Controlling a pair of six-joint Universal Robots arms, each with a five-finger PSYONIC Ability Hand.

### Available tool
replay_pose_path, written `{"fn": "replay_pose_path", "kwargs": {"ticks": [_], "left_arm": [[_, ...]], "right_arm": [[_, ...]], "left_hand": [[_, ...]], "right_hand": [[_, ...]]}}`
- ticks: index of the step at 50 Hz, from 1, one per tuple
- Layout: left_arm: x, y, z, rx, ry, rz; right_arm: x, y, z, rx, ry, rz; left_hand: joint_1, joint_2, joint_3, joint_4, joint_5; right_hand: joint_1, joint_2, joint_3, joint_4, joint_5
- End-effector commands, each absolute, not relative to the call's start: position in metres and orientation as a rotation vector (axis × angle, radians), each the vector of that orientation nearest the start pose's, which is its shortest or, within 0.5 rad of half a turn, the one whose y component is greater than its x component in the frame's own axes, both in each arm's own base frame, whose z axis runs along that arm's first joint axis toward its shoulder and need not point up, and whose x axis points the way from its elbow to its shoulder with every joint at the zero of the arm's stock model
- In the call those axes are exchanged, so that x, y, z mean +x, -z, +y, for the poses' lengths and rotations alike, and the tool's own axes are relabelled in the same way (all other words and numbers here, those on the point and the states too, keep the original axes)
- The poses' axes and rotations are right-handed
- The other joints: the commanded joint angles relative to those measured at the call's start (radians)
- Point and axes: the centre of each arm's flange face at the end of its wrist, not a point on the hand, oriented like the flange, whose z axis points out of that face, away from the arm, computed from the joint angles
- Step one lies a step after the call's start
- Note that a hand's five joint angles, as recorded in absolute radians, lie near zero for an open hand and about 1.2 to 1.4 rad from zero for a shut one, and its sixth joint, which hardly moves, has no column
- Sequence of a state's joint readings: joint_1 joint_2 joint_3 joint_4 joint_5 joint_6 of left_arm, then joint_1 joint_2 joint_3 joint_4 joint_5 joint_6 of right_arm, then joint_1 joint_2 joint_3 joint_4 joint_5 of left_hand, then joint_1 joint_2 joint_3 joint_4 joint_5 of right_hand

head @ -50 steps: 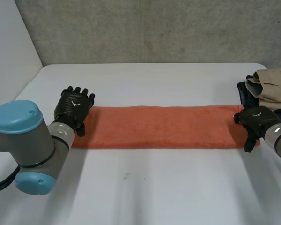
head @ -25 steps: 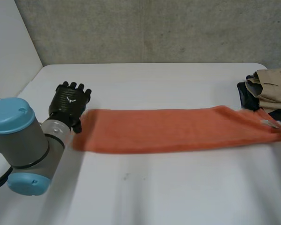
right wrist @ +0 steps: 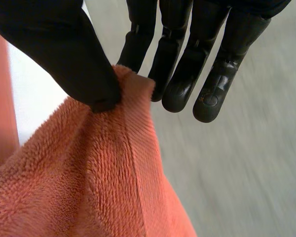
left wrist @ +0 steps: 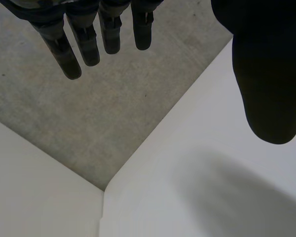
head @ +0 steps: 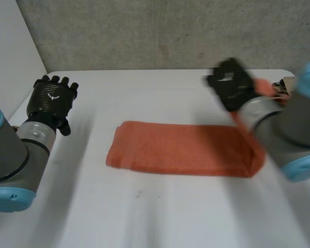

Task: Fold the laundry.

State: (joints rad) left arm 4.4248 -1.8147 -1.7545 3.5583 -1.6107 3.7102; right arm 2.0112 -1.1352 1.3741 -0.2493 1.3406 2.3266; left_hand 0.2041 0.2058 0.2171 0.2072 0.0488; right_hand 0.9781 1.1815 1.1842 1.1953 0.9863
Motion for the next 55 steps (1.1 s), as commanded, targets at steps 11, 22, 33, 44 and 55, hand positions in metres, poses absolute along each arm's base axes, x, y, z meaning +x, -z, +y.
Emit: {"fn": "replay_pose_path", "kwargs": {"ticks": [11, 22, 33, 44, 55], "left_arm": [[-0.219, -0.203, -0.291, 0.840, 2.012, 1.950], [-0.274, -0.210, -0.275, 0.956, 2.177, 1.951], [-0.333, -0.171, -0.267, 1.097, 2.211, 2.089], [-0.342, -0.142, -0.271, 1.156, 2.116, 2.158], [-0.344, -0.126, -0.304, 1.076, 2.092, 2.135]], "right_arm": [[0.445, -0.126, -0.206, -1.763, 1.976, 1.222], [0.360, -0.192, -0.255, -1.306, 2.117, 1.771], [0.285, -0.160, -0.253, -1.044, 1.768, 2.220], [0.272, -0.142, -0.254, -1.032, 1.750, 2.252], [0.276, -0.132, -0.253, -1.095, 1.752, 2.243]], "left_hand": [[-0.030, -0.031, -0.043, -0.033, -0.049], [-0.030, -0.031, -0.043, -0.033, -0.049], [-0.030, -0.031, -0.043, -0.033, -0.049], [-0.026, -0.028, -0.039, -0.029, -0.045], [0.018, 0.016, 0.005, 0.015, -0.001]], "right_hand": [[-0.804, -1.007, -1.010, -1.021, -0.986], [-0.804, -1.007, -1.010, -1.021, -0.986], [-0.804, -1.007, -1.010, -1.021, -0.986], [-0.720, -0.923, -0.926, -0.937, -0.903], [-0.474, -0.677, -0.680, -0.691, -0.656]]}}
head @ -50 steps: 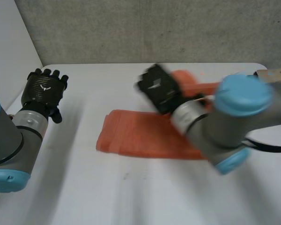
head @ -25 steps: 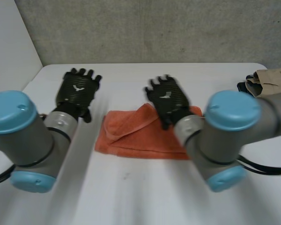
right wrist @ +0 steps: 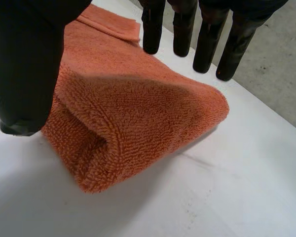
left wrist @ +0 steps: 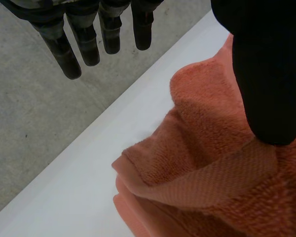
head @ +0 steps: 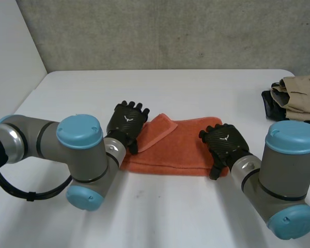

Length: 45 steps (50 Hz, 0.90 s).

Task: Fold the laundry.

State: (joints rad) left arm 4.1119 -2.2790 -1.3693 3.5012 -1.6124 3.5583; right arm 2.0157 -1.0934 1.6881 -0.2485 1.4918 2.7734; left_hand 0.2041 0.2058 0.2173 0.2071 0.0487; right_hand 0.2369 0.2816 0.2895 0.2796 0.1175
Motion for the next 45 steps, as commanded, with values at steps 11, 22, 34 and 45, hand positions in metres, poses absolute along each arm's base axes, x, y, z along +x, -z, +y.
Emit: {"fn": "replay_pose_path", "kwargs": {"ticks": [11, 22, 34, 45], "left_arm": [[-0.312, -0.139, -0.316, 0.864, 1.976, 2.088], [-0.332, -0.155, -0.274, 1.012, 2.050, 2.085], [-0.328, -0.162, -0.265, 1.012, 2.054, 2.086], [-0.295, -0.180, -0.267, 0.926, 2.034, 2.082]], "right_arm": [[0.278, -0.121, -0.258, -1.162, 1.759, 2.254], [0.275, -0.118, -0.257, -1.166, 1.751, 2.270], [0.255, -0.114, -0.264, -1.227, 1.745, 2.354], [0.217, -0.146, -0.289, -1.697, 1.888, 2.411]], "left_hand": [[-0.014, -0.016, -0.027, -0.017, -0.033], [-0.014, -0.016, -0.027, -0.017, -0.033], [-0.026, -0.028, -0.039, -0.029, -0.045], [-0.029, -0.030, -0.042, -0.032, -0.048]], "right_hand": [[0.450, 0.405, 0.397, 0.407, 0.395], [0.482, 0.437, 0.429, 0.439, 0.427], [1.159, 1.115, 1.107, 1.117, 1.104], [1.159, 1.115, 1.107, 1.117, 1.104]]}}
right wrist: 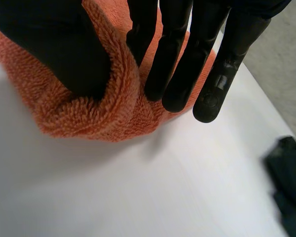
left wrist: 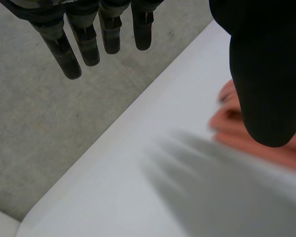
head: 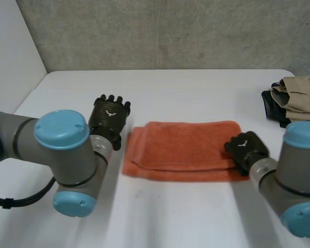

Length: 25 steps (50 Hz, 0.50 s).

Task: Fold the laundry.

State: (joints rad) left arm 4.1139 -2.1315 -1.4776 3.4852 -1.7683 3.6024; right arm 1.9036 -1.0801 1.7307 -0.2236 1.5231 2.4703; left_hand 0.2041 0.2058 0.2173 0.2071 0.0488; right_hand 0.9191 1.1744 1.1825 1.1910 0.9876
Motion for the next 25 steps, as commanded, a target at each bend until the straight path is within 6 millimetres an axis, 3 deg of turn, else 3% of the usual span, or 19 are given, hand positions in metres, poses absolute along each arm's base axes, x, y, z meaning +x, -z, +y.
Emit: {"fn": "replay_pose_path", "kwargs": {"ticks": [1, 4, 5, 8, 9, 12, 13, 18, 20, 21, 22, 24, 25], "left_arm": [[-0.293, -0.184, -0.264, 0.920, 2.042, 2.077], [-0.292, -0.189, -0.262, 0.914, 2.055, 2.068], [-0.291, -0.193, -0.261, 0.907, 2.067, 2.062], [-0.289, -0.199, -0.259, 0.905, 2.081, 2.054], [-0.289, -0.200, -0.258, 0.902, 2.085, 2.053], [-0.287, -0.204, -0.257, 0.893, 2.094, 2.046], [-0.287, -0.205, -0.257, 0.891, 2.098, 2.043], [-0.287, -0.206, -0.256, 0.891, 2.102, 2.041], [-0.288, -0.207, -0.257, 0.888, 2.108, 2.037], [-0.289, -0.207, -0.257, 0.889, 2.110, 2.036], [-0.290, -0.208, -0.256, 0.890, 2.117, 2.032], [-0.292, -0.210, -0.256, 0.893, 2.132, 2.028], [-0.294, -0.211, -0.256, 0.889, 2.143, 2.027]], "right_arm": [[0.220, -0.149, -0.290, -1.726, 1.914, 2.385], [0.251, -0.171, -0.282, -1.810, 2.041, 2.183], [0.273, -0.181, -0.272, -1.840, 2.092, 2.052], [0.307, -0.190, -0.253, -1.869, 2.126, 1.857], [0.325, -0.186, -0.239, -1.905, 2.098, 1.749], [0.351, -0.171, -0.216, -1.978, 2.024, 1.561], [0.365, -0.162, -0.200, -2.002, 1.966, 1.451], [0.381, -0.144, -0.170, -2.017, 1.837, 1.309], [0.382, -0.141, -0.169, -2.018, 1.825, 1.313], [0.380, -0.141, -0.171, -2.004, 1.821, 1.343], [0.379, -0.141, -0.172, -1.989, 1.820, 1.373], [0.377, -0.142, -0.174, -1.924, 1.808, 1.457], [0.371, -0.144, -0.181, -1.808, 1.793, 1.569]], "left_hand": [[-0.029, -0.030, -0.042, -0.032, -0.048], [-0.029, -0.030, -0.042, -0.032, -0.048], [-0.029, -0.030, -0.042, -0.032, -0.048], [-0.029, -0.030, -0.042, -0.032, -0.048], [-0.029, -0.030, -0.042, -0.032, -0.048], [-0.029, -0.030, -0.042, -0.032, -0.048], [-0.029, -0.030, -0.042, -0.032, -0.048], [-0.029, -0.030, -0.042, -0.032, -0.048], [-0.029, -0.030, -0.042, -0.032, -0.048], [-0.029, -0.030, -0.042, -0.032, -0.048], [-0.029, -0.030, -0.042, -0.032, -0.048], [-0.029, -0.030, -0.042, -0.032, -0.048], [-0.029, -0.030, -0.042, -0.032, -0.048]], "right_hand": [[0.477, 0.222, 0.214, 0.205, 0.234], [0.477, 0.222, 0.214, 0.205, 0.234], [0.477, 0.222, 0.214, 0.205, 0.234], [0.477, 0.222, 0.214, 0.205, 0.234], [0.477, 0.222, 0.214, 0.205, 0.234], [0.477, 0.222, 0.214, 0.205, 0.234], [0.477, 0.222, 0.214, 0.205, 0.234], [0.477, 0.222, 0.214, 0.205, 0.234], [0.067, -0.189, -0.197, -0.205, -0.176], [-0.459, -0.714, -0.722, -0.731, -0.702], [-0.670, -0.926, -0.934, -0.942, -0.914], [-0.745, -1.000, -1.008, -1.016, -0.988], [-0.745, -1.000, -1.008, -1.016, -0.988]]}}
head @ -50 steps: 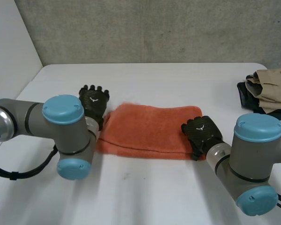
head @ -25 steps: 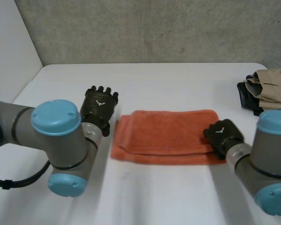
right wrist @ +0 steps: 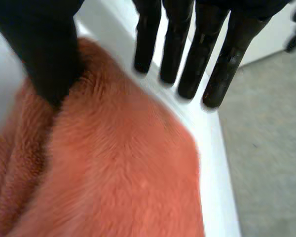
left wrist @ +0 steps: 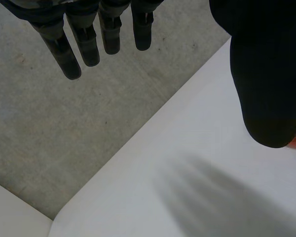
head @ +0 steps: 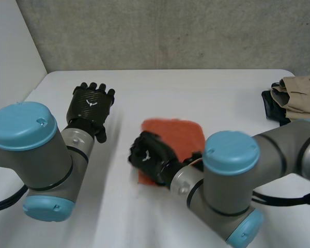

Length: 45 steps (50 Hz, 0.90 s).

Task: Fold the laundry.

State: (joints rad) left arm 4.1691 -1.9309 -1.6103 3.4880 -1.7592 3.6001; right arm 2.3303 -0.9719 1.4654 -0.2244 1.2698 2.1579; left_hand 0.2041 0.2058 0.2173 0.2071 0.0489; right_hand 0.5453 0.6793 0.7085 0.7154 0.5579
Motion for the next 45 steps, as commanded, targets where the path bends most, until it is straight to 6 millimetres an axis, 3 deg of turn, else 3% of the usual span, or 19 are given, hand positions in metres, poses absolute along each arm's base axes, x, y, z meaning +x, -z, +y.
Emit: {"fn": "replay_pose_path", "kwargs": {"ticks": [1, 3, 4, 7, 12, 18, 21, 30, 35, 38, 42, 44, 45], "left_arm": [[-0.296, -0.212, -0.255, 0.890, 2.158, 2.025], [-0.305, -0.219, -0.251, 0.893, 2.211, 2.031], [-0.309, -0.220, -0.250, 0.895, 2.231, 2.037], [-0.323, -0.228, -0.242, 0.886, 2.320, 2.067], [-0.348, -0.227, -0.227, 0.945, 2.416, 2.179], [-0.368, -0.206, -0.209, 1.075, 2.348, 2.344], [-0.369, -0.186, -0.209, 1.108, 2.220, 2.422], [-0.353, -0.149, -0.223, 1.036, 1.885, 2.510], [-0.335, -0.136, -0.237, 1.032, 1.731, 2.524], [-0.334, -0.136, -0.234, 1.099, 1.688, 2.491], [-0.337, -0.143, -0.232, 1.136, 1.711, 2.464], [-0.340, -0.155, -0.231, 1.144, 1.765, 2.453], [-0.342, -0.173, -0.230, 1.155, 1.842, 2.434]], "right_arm": [[0.367, -0.148, -0.188, -1.723, 1.785, 1.634], [0.354, -0.162, -0.204, -1.519, 1.782, 1.751], [0.337, -0.182, -0.220, -1.286, 1.795, 1.837], [0.308, -0.208, -0.239, -0.906, 1.763, 1.921], [0.285, -0.216, -0.254, -0.593, 1.684, 1.985], [0.279, -0.210, -0.257, -0.609, 1.629, 2.072], [0.286, -0.191, -0.266, -0.652, 1.577, 2.133], [0.296, -0.140, -0.284, -0.784, 1.409, 2.283], [0.294, -0.117, -0.288, -1.026, 1.410, 2.352], [0.294, -0.119, -0.287, -1.102, 1.452, 2.364], [0.296, -0.141, -0.283, -1.120, 1.564, 2.340], [0.297, -0.156, -0.281, -1.108, 1.630, 2.301], [0.297, -0.164, -0.280, -1.100, 1.667, 2.279]], "left_hand": [[-0.029, -0.030, -0.042, -0.032, -0.048], [-0.029, -0.030, -0.042, -0.032, -0.048], [-0.029, -0.030, -0.042, -0.032, -0.048], [-0.026, -0.028, -0.039, -0.029, -0.045], [-0.020, -0.022, -0.033, -0.023, -0.039], [-0.011, -0.013, -0.024, -0.014, -0.030], [-0.005, -0.007, -0.019, -0.008, -0.025], [-0.005, -0.007, -0.019, -0.008, -0.025], [-0.011, -0.013, -0.024, -0.014, -0.030], [-0.014, -0.016, -0.027, -0.017, -0.033], [-0.026, -0.028, -0.039, -0.029, -0.045], [-0.026, -0.028, -0.039, -0.029, -0.045], [-0.026, -0.028, -0.039, -0.029, -0.045]], "right_hand": [[-0.371, -0.505, -0.534, -0.541, -0.558], [-0.371, -0.505, -0.534, -0.541, -0.558], [-0.371, -0.505, -0.534, -0.541, -0.558], [-0.371, -0.505, -0.534, -0.541, -0.558], [-0.371, -0.505, -0.534, -0.541, -0.558], [-0.371, -0.505, -0.534, -0.541, -0.558], [-0.371, -0.505, -0.534, -0.541, -0.558], [-0.371, -0.505, -0.534, -0.541, -0.558], [-0.371, -0.505, -0.534, -0.541, -0.558], [-0.371, -0.505, -0.534, -0.541, -0.558], [-0.316, -0.450, -0.480, -0.487, -0.504], [-0.325, -0.459, -0.488, -0.495, -0.512], [-0.340, -0.474, -0.503, -0.510, -0.527]]}}
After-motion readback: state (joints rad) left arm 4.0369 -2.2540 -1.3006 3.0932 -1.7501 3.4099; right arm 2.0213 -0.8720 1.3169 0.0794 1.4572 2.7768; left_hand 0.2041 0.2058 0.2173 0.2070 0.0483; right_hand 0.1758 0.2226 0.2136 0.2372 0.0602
